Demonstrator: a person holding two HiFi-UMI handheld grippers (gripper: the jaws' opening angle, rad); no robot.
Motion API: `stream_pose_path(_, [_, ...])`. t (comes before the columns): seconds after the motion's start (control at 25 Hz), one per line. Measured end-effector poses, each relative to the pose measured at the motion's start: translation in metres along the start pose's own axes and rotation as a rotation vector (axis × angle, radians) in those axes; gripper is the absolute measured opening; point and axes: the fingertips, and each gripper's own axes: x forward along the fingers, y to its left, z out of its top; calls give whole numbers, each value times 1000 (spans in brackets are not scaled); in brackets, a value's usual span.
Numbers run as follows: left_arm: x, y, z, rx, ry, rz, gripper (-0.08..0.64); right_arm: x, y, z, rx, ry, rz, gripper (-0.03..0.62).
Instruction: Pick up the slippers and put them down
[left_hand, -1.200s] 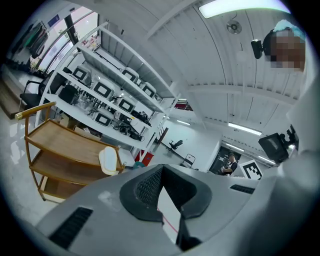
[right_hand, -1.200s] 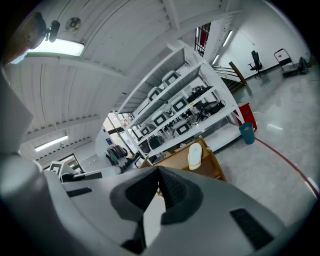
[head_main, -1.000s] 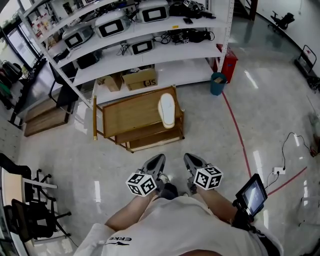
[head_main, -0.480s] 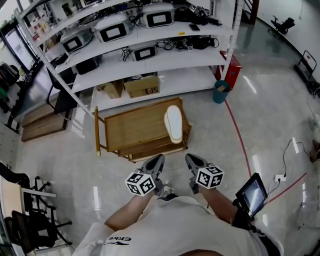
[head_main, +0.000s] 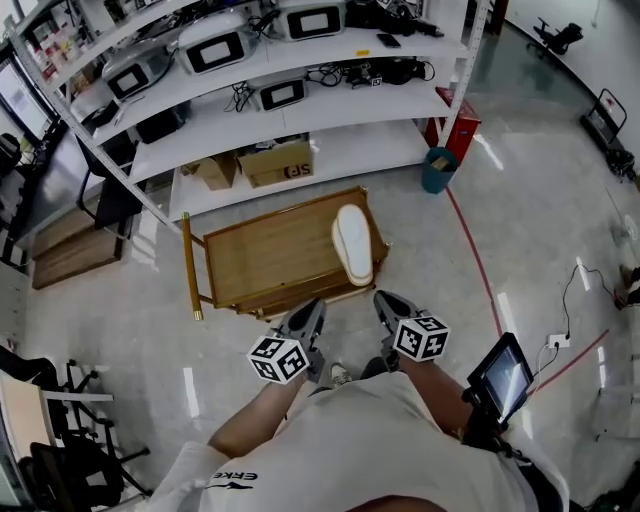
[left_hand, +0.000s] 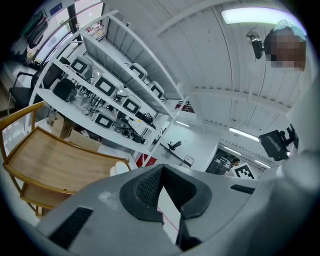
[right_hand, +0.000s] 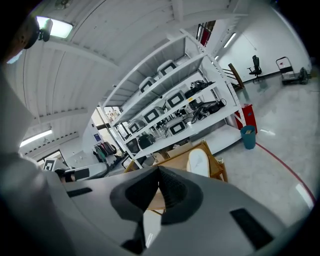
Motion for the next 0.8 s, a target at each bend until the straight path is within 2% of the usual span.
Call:
stream_pose_path(0.36, [20,34,-12,-15,68,33,3,31,-29,0,2,18,-48,6])
stream_pose_path(0.8, [62,59,-21,-44,126,92,3,69,-78,4,26,82,-49,6])
